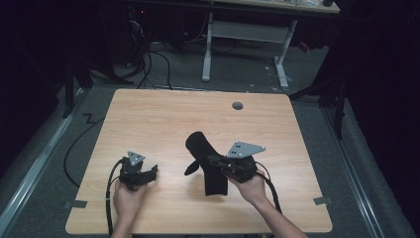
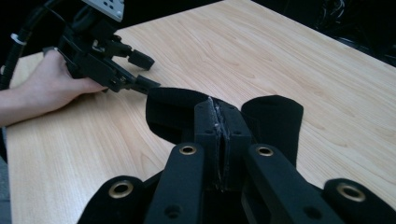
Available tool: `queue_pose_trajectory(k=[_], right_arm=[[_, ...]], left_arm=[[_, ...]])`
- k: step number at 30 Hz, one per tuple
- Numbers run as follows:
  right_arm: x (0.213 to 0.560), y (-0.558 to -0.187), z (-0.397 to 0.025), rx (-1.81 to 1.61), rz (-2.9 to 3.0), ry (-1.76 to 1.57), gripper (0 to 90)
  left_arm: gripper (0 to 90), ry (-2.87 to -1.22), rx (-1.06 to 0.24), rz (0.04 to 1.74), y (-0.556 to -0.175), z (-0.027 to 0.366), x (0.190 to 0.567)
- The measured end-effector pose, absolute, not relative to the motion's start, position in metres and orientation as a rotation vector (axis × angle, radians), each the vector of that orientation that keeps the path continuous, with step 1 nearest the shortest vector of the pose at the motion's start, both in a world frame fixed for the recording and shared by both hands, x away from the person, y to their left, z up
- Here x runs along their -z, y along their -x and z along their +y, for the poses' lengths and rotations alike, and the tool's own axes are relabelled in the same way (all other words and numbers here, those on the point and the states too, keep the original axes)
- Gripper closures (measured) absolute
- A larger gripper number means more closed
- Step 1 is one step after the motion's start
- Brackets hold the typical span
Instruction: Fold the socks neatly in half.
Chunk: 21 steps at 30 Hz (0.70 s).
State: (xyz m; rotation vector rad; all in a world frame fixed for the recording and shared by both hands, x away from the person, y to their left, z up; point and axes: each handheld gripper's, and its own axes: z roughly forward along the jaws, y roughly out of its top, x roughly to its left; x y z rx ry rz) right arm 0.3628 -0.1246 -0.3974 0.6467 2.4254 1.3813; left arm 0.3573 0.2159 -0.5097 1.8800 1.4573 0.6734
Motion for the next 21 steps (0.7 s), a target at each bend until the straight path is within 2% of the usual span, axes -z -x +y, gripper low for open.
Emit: queue_pose_trajectory(k=[12,21], right_arm=[[0.397,-0.358,-0.124,-1.388,2.459,-0.617,88.1],[0.412,-0.375,-0.127,-1.305,2.448,-0.668,88.1]], left_arm=[[29.3,-1.88,-0.673,1.457,-0.357,0.216,0.51],[29.4,-1.88,-0.672,1.457,-0.357,0.216,0.51]])
